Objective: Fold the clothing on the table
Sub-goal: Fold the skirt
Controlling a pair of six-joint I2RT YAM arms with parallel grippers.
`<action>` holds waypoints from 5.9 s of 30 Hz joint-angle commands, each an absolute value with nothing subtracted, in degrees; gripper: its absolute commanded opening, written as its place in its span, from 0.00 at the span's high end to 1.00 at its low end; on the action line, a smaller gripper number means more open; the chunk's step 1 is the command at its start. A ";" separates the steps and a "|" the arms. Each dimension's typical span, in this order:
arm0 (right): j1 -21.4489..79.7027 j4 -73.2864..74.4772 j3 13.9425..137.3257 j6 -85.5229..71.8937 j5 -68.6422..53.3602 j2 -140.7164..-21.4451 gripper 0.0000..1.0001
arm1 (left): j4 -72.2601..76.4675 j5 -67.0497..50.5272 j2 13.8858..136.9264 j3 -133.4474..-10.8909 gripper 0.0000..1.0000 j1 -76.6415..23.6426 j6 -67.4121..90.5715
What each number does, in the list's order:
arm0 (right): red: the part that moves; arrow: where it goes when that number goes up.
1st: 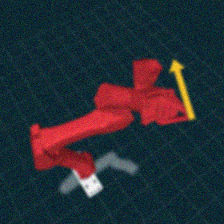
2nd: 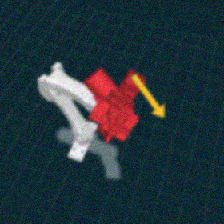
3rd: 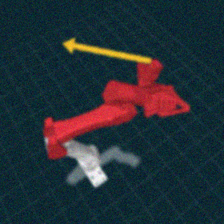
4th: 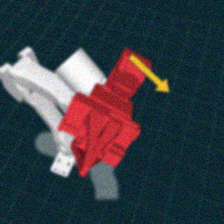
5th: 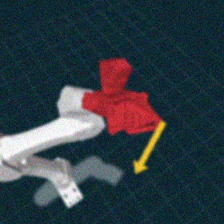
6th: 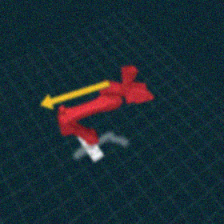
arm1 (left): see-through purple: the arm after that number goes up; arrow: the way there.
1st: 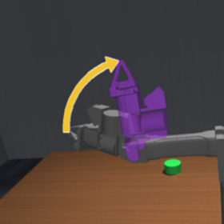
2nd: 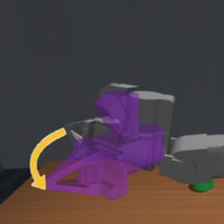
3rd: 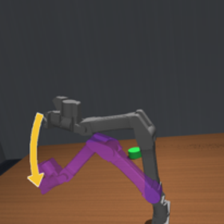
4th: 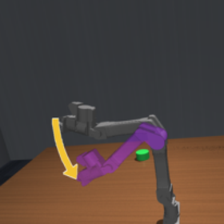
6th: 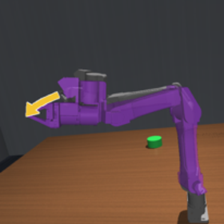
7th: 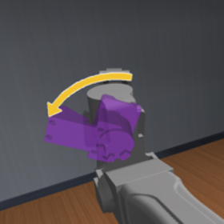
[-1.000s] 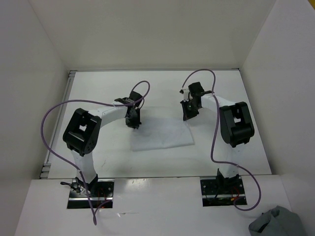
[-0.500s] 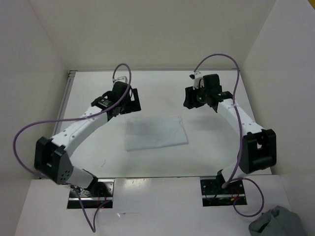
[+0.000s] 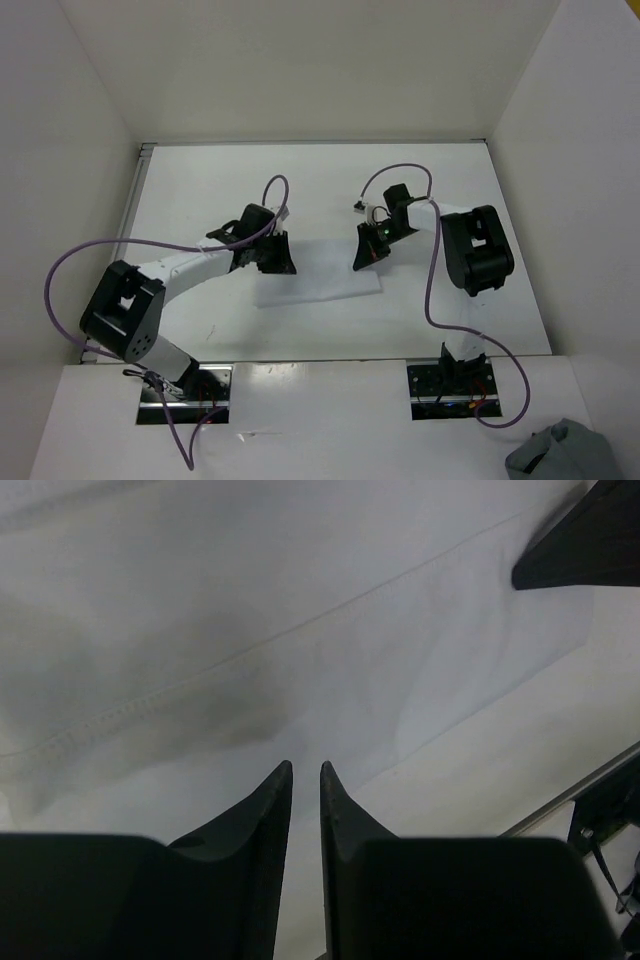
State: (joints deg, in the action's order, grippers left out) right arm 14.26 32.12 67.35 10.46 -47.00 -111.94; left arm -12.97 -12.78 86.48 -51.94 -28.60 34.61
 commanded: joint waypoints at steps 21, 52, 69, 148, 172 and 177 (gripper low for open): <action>9.06 30.94 68.91 6.24 -42.28 -123.57 1.00 | -14.94 8.25 96.86 -55.99 0.77 -22.51 39.02; 9.05 32.08 69.60 9.76 -39.64 -114.55 0.63 | -3.96 -22.14 96.67 -58.71 0.64 -28.38 27.16; 5.54 31.81 66.09 1.76 -19.34 -101.59 0.03 | -6.68 -19.34 115.22 -72.94 0.56 -34.54 29.00; 17.13 53.71 96.16 4.22 -22.33 -106.44 1.00 | -3.60 -5.45 111.62 -65.65 0.56 -36.65 39.81; 23.46 47.20 91.75 0.70 -14.50 -107.22 1.00 | -4.13 -3.78 110.57 -64.60 0.56 -36.65 39.29; 26.72 46.05 93.60 -0.35 -14.50 -111.09 1.00 | -3.61 -4.30 111.62 -64.60 0.56 -36.65 39.29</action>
State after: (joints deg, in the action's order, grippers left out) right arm 24.82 49.04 90.83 0.82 -13.80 -108.62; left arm -2.13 -5.63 109.65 -65.73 -36.47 39.44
